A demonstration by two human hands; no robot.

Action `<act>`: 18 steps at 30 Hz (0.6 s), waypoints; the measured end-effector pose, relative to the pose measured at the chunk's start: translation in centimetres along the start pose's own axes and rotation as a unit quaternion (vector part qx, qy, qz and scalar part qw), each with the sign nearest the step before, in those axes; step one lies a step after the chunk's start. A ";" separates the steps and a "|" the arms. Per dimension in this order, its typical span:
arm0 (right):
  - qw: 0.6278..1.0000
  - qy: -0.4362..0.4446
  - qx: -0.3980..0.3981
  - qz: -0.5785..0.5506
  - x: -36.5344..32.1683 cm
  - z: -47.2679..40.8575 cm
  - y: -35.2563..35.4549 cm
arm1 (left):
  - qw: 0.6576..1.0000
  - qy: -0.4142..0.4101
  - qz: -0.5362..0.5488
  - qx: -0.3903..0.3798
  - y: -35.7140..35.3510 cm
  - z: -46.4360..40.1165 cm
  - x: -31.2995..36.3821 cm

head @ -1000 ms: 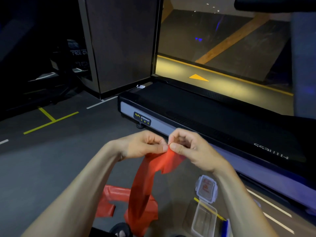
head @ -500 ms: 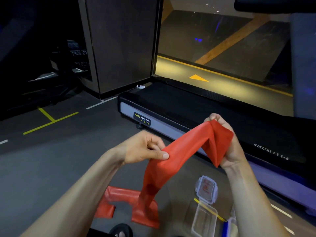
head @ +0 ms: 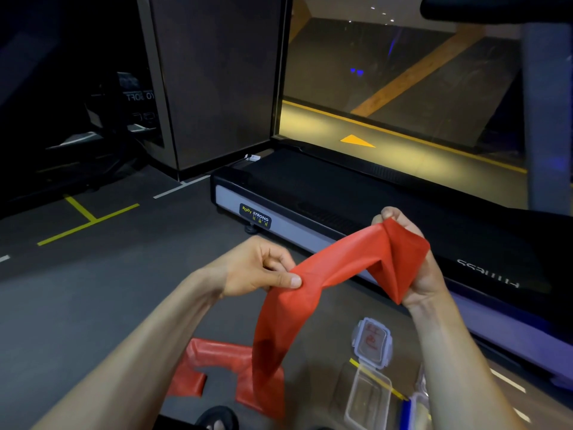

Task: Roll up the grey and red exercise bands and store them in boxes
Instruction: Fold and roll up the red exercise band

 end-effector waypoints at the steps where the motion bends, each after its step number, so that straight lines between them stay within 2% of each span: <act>1: 1.000 0.000 -0.003 0.003 0.0 0.0 0.1 | 1.000 0.000 0.000 -0.003 0.0 0.0 0.0; 13: 0.999 -0.020 -0.013 0.035 0.7 -0.2 2.1 | 0.998 0.022 -0.005 -0.058 0.2 0.5 -0.2; 18: 0.998 -0.017 -0.026 0.049 1.0 -0.4 2.5 | 0.998 0.039 -0.036 -0.044 0.5 0.4 -0.6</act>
Point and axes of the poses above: each hand's wrist, its own z-axis away from the middle knuckle, its own y-axis out of the back of the hand, x = y × z, the point moved 4 cm from there along -z, towards the middle knuckle, and after that the axes turned 3 degrees about x, right-handed, at the moved point
